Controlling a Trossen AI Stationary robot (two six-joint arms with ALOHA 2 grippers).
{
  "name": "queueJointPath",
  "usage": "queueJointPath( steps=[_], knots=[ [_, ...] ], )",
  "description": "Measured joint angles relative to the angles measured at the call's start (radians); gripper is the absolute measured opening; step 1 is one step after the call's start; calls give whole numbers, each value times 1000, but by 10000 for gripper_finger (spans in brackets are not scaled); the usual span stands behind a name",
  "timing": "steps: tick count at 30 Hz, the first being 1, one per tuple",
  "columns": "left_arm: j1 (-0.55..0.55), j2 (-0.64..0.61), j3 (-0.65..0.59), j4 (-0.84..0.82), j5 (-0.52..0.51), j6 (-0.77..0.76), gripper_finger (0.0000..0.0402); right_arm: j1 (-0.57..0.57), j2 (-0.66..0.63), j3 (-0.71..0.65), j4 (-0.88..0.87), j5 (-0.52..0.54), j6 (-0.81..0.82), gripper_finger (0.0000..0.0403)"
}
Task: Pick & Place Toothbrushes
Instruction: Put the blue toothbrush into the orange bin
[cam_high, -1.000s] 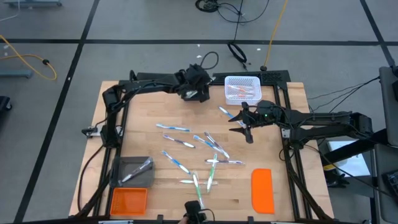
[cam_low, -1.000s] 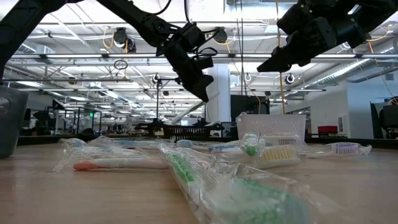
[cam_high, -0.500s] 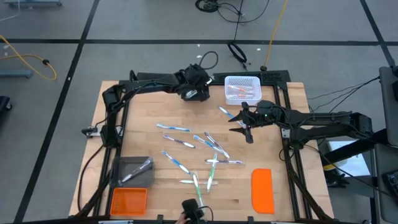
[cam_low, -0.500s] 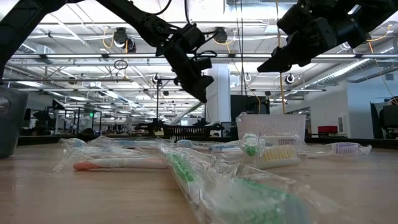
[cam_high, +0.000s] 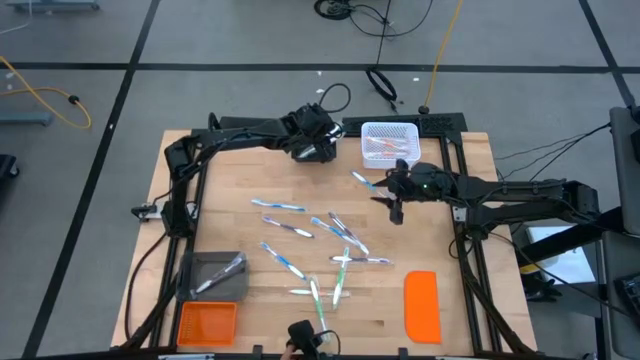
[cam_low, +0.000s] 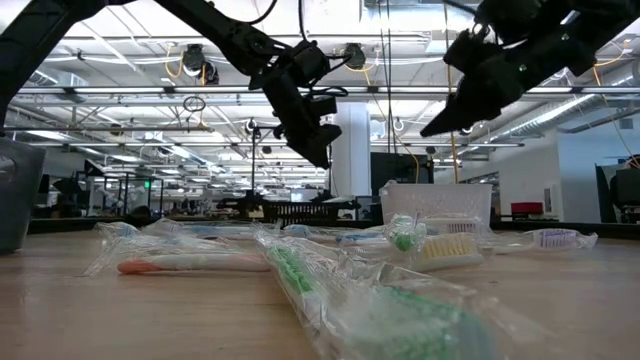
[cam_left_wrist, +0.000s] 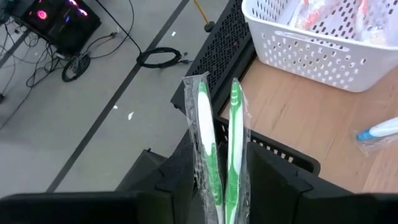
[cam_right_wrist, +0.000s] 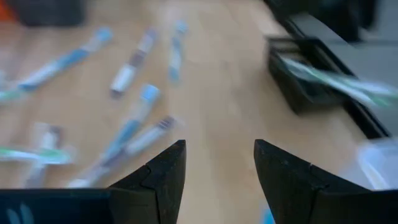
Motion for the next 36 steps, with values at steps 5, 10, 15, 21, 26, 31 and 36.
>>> queueJointPath(
  steps=[5,10,15,21,26,31,36],
  knots=[
    [-1,0,0,0,0,-23,148,0,1,-12,-41,119,62,180],
    [-8,0,0,0,1,-54,149,-2,3,-100,39,145,84,180],
    [-22,0,0,1,11,-56,150,-2,3,-210,166,200,139,180],
    [-50,0,0,1,21,-56,150,-2,3,-290,211,250,193,180],
    [-83,0,0,2,22,-56,150,-2,3,-336,212,250,243,180],
    [-118,0,0,2,21,-55,150,-2,3,-381,212,250,291,180],
    [-146,0,0,2,21,-55,150,-2,20,-401,216,250,313,180]
  ],
)
